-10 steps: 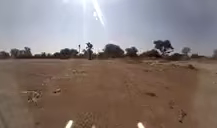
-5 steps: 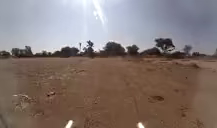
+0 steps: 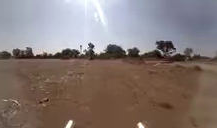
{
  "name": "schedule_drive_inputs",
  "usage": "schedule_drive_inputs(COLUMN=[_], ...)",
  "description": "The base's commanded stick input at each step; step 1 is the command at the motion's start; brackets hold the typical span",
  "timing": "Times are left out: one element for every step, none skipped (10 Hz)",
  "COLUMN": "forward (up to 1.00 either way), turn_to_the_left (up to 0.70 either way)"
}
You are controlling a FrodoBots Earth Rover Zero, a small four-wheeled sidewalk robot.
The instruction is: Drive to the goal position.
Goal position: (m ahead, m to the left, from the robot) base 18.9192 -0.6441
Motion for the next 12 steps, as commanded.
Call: schedule_drive_inputs(forward=[0.50,0.50,0.50,0.50,0.50,0.50,0.50,0.50,0.50,0.50,0.50,0.50], turn_to_the_left=[0.00,0.00,0.00,0.00,0.00,0.00,0.00,0.00,0.00,0.00,-0.18,-0.50])
